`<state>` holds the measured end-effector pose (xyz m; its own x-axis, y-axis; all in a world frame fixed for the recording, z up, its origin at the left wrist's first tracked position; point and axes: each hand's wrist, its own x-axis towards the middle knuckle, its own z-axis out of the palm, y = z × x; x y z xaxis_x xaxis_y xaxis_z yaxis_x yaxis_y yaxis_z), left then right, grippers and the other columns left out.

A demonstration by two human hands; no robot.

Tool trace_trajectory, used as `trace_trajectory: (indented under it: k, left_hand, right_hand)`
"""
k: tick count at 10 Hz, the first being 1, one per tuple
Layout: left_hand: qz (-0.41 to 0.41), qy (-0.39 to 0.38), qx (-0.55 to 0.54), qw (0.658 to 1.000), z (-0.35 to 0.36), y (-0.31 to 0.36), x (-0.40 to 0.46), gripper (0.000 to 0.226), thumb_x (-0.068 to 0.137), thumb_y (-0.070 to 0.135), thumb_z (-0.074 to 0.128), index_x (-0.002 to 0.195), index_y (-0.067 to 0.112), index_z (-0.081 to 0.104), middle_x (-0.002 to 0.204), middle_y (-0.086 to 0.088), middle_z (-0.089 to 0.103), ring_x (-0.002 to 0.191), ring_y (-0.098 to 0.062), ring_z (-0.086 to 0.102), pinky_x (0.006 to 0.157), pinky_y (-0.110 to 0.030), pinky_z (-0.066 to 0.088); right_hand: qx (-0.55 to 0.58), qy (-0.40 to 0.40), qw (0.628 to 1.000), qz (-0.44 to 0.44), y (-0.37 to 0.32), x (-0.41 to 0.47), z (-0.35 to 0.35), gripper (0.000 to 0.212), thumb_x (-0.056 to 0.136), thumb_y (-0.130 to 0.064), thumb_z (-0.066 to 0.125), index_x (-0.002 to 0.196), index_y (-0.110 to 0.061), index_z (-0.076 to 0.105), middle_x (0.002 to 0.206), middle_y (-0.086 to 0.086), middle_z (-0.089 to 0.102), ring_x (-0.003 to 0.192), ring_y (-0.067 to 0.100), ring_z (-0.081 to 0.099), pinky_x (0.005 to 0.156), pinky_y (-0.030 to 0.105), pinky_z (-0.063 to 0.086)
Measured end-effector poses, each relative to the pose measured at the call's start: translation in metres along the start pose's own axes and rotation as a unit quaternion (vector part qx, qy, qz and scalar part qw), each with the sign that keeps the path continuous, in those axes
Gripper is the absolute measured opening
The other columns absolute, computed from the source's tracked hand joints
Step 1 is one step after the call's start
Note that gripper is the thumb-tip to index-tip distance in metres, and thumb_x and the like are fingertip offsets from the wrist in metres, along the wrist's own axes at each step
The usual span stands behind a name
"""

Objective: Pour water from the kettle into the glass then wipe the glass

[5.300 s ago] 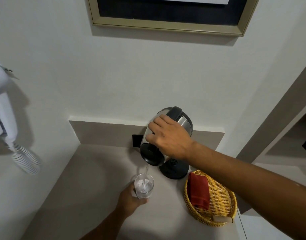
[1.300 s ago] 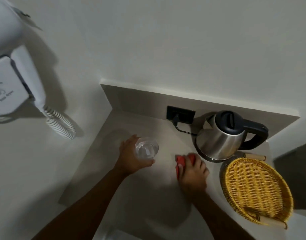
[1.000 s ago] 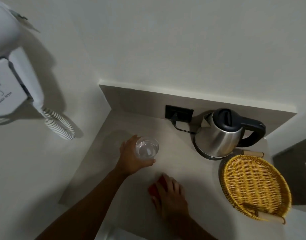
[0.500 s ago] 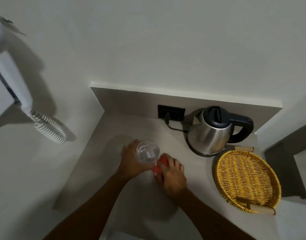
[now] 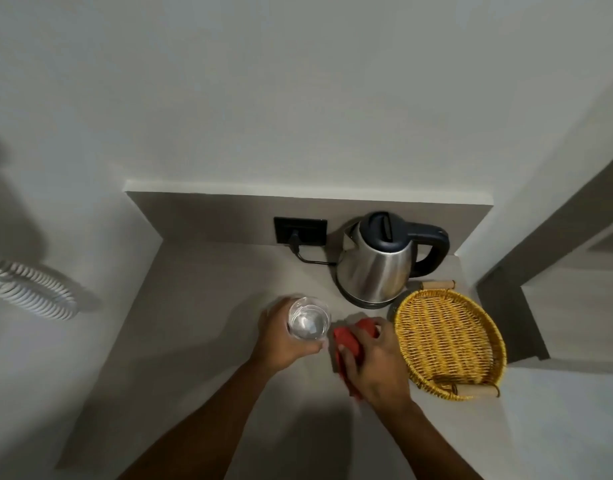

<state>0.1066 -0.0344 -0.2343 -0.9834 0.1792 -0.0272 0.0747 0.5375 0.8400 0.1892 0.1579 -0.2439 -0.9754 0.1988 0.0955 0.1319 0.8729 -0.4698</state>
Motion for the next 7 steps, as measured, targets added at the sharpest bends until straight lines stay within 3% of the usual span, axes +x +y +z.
trace_trajectory:
  k: [1,3,5,6,7]
  left_hand:
    - [0.003,-0.012,-0.002,1.000,0.010,-0.006,0.002,0.078,0.040,0.032,0.099,0.113,0.034,0.069,0.109,0.007,0.077,0.100,-0.014,0.074,0.089,-0.047,0.061]
    - [0.005,-0.030,-0.017,0.999,0.027,-0.011,0.004,0.082,0.040,0.032,0.100,0.115,0.034,0.068,0.112,0.008,0.077,0.104,-0.013,0.074,0.092,-0.041,0.062]
    - [-0.004,-0.037,-0.030,0.999,0.027,-0.022,-0.002,0.085,0.044,0.024,0.102,0.120,0.032,0.064,0.116,0.011,0.075,0.108,-0.009,0.072,0.091,-0.028,0.058]
    - [-0.010,-0.059,-0.042,0.997,0.026,-0.020,0.000,0.106,0.044,0.029,0.106,0.137,0.024,0.054,0.133,0.003,0.067,0.124,-0.017,0.065,0.110,-0.045,0.053]
    - [-0.011,-0.077,-0.005,0.997,0.021,-0.016,-0.008,0.129,0.045,0.062,0.094,0.153,0.023,0.037,0.153,0.002,0.050,0.143,-0.021,0.047,0.120,-0.047,0.041]
  right_hand:
    - [-0.004,0.062,0.994,0.092,0.025,0.011,-0.025,0.046,0.086,-0.050,0.062,0.126,-0.028,0.055,0.135,0.011,0.040,0.117,0.030,0.044,0.089,0.041,0.050]
    - [-0.013,0.051,0.970,0.236,0.072,0.038,-0.046,0.048,0.089,-0.048,0.061,0.128,-0.021,0.056,0.140,0.013,0.040,0.123,0.036,0.040,0.097,0.051,0.045]
    - [-0.032,-0.026,0.963,0.266,0.080,0.038,-0.032,0.050,0.091,-0.054,0.052,0.131,-0.024,0.051,0.144,0.014,0.036,0.127,0.039,0.034,0.103,0.061,0.032]
    - [-0.045,-0.022,0.966,0.255,0.078,0.044,-0.035,0.058,0.089,-0.059,0.050,0.136,-0.025,0.045,0.151,0.014,0.031,0.133,0.040,0.028,0.106,0.060,0.026]
    - [-0.029,0.026,0.982,0.186,0.064,0.037,-0.038,0.058,0.090,-0.059,0.047,0.136,-0.026,0.040,0.155,0.013,0.026,0.140,0.038,0.019,0.110,0.058,0.021]
